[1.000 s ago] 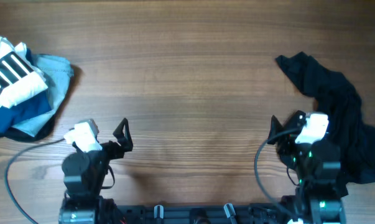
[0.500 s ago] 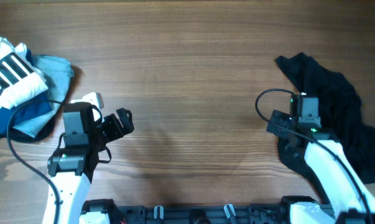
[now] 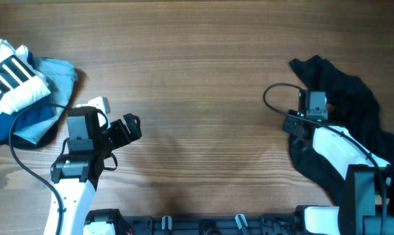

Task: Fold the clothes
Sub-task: 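Grasp the black T-shirt with the right gripper and drag it toward center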

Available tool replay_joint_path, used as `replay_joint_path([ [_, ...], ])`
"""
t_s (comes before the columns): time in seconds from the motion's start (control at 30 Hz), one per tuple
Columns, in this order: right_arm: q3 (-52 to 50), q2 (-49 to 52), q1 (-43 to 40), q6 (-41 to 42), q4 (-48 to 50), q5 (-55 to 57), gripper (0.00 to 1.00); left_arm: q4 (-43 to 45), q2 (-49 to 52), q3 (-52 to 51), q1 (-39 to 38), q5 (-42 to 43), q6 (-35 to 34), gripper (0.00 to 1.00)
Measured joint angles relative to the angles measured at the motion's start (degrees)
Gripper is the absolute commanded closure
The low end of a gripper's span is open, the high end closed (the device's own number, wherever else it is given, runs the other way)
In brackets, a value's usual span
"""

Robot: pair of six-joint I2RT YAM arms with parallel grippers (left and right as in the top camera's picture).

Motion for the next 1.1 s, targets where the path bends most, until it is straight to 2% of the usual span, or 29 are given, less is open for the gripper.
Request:
replay_joint_path([
  [0.07,1.4,0.2,0.7,-2.3,-0.7,-9.7,0.96,1.3,0.0,0.0,0.0,0.0,0.0,0.0],
  [0.1,4.1,0.2,2.1,-3.7,-0.8,-18.0,0.96,2.5,0.0,0.0,0.0,0.0,0.0,0.0],
  [0.2,8.0,0.2,7.5,-2.5,2.4,-21.1,0.96,4.1,0.0,0.0,0.0,0.0,0.0,0.0],
  [0.3,9.7,0.1,14.8,0.5,13.6,-22.6,0.96,5.8,0.0,0.0,0.0,0.0,0.0,0.0],
  [0.37,10.0,0.1,21.6,3.2,25.7,-21.7,0.96,7.4,0.0,0.1,0.0,0.0,0.0,0.0],
  [0.4,10.1,0.1,23.9,3.8,29.7,-20.8,0.87,8.3,0.0,0.0,0.0,0.0,0.0,0.0],
  [0.43,10.2,0.1,26.0,4.3,33.5,-19.3,0.21,9.0,0.0,0.1,0.0,0.0,0.0,0.0],
  [0.47,10.3,0.1,28.5,5.0,37.5,-17.4,0.0,9.6,0.0,0.1,0.0,0.0,0.0,0.0],
  [0.53,10.4,-0.1,29.8,5.5,38.2,-15.7,0.0,9.7,0.0,0.1,0.0,0.0,0.0,0.0],
  [0.6,10.7,-0.1,29.6,5.2,32.9,-14.5,0.0,9.5,0.0,0.1,0.0,0.0,0.0,0.0],
  [0.8,10.8,-2.4,25.1,2.7,5.1,-7.5,0.0,8.5,0.1,0.1,0.0,0.4,0.0,0.0],
  [0.9,10.9,-10.7,19.2,3.4,-12.2,-2.1,0.0,8.1,0.2,0.2,0.0,4.3,-0.4,0.0],
  [0.93,10.9,-12.6,17.6,3.8,-14.4,-0.7,0.0,7.6,0.6,0.2,0.0,7.0,-0.9,0.0],
  [1.03,11.0,-16.5,11.3,4.8,-20.0,1.0,0.0,7.1,4.3,0.2,-2.8,11.5,-5.6,0.0],
  [1.1,11.0,-17.4,7.4,5.1,-22.6,1.6,0.0,7.8,9.1,0.2,-8.0,13.8,-9.9,0.0],
])
